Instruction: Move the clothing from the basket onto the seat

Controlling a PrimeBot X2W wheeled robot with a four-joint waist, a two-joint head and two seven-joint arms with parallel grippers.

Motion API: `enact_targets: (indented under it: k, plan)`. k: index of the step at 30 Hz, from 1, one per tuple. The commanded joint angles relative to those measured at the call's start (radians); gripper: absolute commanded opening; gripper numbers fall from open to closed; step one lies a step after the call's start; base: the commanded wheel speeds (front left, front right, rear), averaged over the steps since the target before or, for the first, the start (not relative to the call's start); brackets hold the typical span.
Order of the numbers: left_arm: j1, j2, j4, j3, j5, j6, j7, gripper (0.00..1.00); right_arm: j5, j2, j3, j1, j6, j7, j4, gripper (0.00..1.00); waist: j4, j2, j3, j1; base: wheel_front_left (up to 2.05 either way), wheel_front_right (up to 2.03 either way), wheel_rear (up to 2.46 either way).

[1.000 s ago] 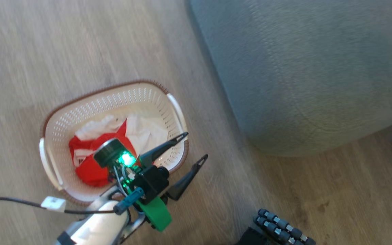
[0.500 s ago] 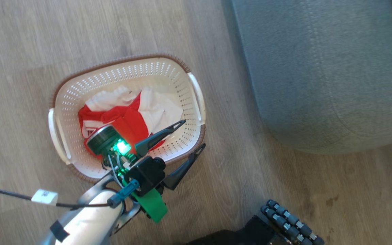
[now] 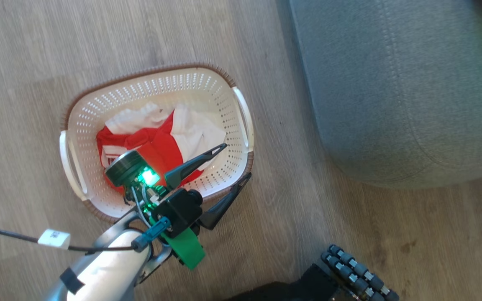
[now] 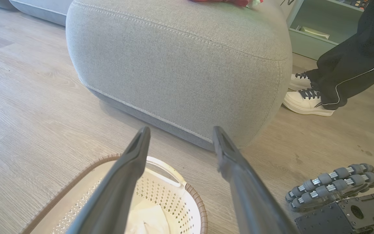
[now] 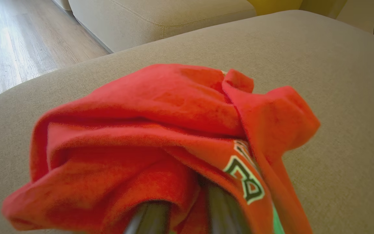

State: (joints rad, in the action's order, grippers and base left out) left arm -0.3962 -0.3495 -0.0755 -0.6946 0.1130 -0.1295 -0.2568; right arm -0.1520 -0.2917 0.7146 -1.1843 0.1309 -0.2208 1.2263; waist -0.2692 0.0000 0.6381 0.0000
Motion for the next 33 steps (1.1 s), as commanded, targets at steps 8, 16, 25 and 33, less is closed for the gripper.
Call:
enact_targets:
  k: [8, 16, 25, 33]
  plan:
    - [0.01, 0.026, 0.006, 0.028, 0.001, -0.001, -0.005, 1.0, -0.037, 0.015, -0.051, 0.015, 0.0, -0.032, 0.002, 1.0, -0.028, 0.0, -0.109, 0.0, 0.0, 0.0, 0.0]
    - [0.047, 0.096, -0.028, 0.051, 0.006, -0.001, -0.005, 1.0, 0.055, 0.056, -0.206, 0.105, 0.0, -0.04, -0.04, 1.0, -0.034, 0.0, -0.264, 0.0, 0.0, 0.0, 0.0]
    - [0.113, 0.183, -0.054, 0.129, 0.009, -0.001, -0.005, 1.0, 0.398, 0.053, -0.506, 0.354, 0.0, -0.041, -0.348, 1.0, 0.007, 0.0, -0.421, 0.0, 0.0, 0.0, 0.0]
    - [0.171, 0.242, -0.064, 0.245, 0.013, 0.007, -0.005, 1.0, 0.629, -0.016, -0.716, 0.583, 0.0, -0.041, -0.614, 1.0, 0.085, 0.0, -0.521, 0.0, 0.0, 0.0, 0.0]
